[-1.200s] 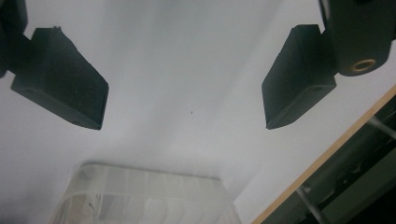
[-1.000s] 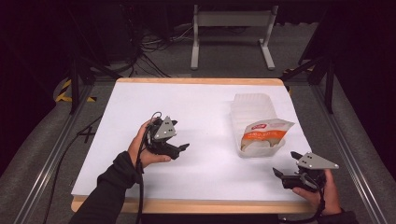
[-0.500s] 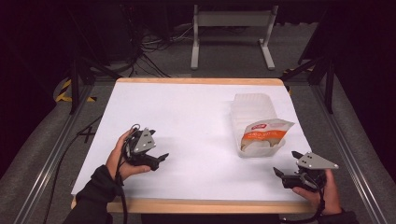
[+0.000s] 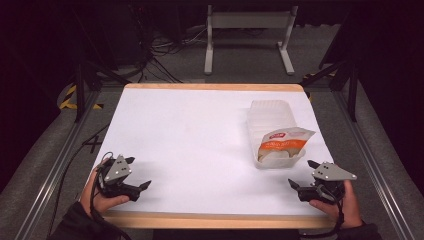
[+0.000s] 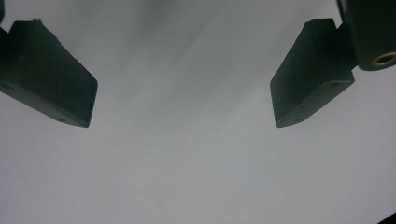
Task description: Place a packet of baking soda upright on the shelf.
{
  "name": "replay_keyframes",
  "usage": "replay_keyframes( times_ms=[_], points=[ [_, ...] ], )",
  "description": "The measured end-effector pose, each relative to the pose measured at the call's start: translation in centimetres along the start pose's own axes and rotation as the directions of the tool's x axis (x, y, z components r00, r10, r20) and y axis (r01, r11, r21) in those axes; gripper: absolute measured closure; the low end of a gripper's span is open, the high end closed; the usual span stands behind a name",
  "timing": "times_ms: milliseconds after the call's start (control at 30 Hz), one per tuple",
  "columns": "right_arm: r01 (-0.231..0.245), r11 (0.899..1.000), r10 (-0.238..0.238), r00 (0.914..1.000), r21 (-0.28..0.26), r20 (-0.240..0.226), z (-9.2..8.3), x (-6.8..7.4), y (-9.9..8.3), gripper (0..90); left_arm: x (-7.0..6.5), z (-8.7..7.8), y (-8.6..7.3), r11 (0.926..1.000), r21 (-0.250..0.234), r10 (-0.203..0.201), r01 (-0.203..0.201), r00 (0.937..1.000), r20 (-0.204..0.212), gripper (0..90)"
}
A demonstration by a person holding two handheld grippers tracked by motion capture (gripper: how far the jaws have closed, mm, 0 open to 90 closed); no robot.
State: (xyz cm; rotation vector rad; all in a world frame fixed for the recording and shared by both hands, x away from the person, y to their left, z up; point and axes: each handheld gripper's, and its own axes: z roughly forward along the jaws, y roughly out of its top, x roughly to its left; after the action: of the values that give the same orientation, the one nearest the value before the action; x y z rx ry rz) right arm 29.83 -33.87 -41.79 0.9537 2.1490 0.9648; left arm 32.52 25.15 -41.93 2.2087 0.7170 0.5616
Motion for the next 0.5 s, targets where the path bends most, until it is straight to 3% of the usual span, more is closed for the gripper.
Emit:
replay_keyframes(
  times_ms=[100, 133, 233, 267, 400, 500],
  points=[
    [0.005, 1.0, -0.005, 1.0, -0.011, -0.001, -0.3, 0.0, -0.2, 10.8, 0.7, -0.8, -1.0, 0.9997, -0.022, -0.012, 0.012, 0.9997, -0.02, 7.5],
    [0.001, 1.0, -0.001, 1.0, -0.011, 0.01, -0.5, 0.0, -0.3, 10.6, 1.1, -1.1, -2.0, 0.9993, -0.031, -0.024, 0.022, 0.998, -0.058, 7.8],
    [-0.001, 1.0, 0.001, 0.9999, -0.016, 0.016, -0.7, -0.1, -0.5, 10.5, 1.5, -1.0, -2.9, 0.9987, -0.029, -0.044, 0.042, 0.997, -0.063, 7.8],
    [-0.006, 1.0, 0.006, 0.9998, -0.02, 0.019, -0.8, -0.3, -0.8, 10.5, 1.7, -0.9, -3.7, 0.9963, -0.052, -0.073, 0.069, 0.9953, -0.064, 7.9],
    [-0.028, 0.999, 0.029, 0.9991, -0.03, 0.03, -0.9, -0.8, -1.1, 10.3, 1.8, -0.8, -4.4, 0.9886, -0.097, -0.12, 0.115, 0.9917, -0.048, 8.3],
    [-0.038, 0.999, 0.039, 0.9986, -0.036, 0.036, -1.0, -1.1, -1.4, 10.1, 1.9, -0.7, -4.6, 0.9861, -0.105, -0.134, 0.129, 0.9902, -0.04, 7.9]
  ],
)
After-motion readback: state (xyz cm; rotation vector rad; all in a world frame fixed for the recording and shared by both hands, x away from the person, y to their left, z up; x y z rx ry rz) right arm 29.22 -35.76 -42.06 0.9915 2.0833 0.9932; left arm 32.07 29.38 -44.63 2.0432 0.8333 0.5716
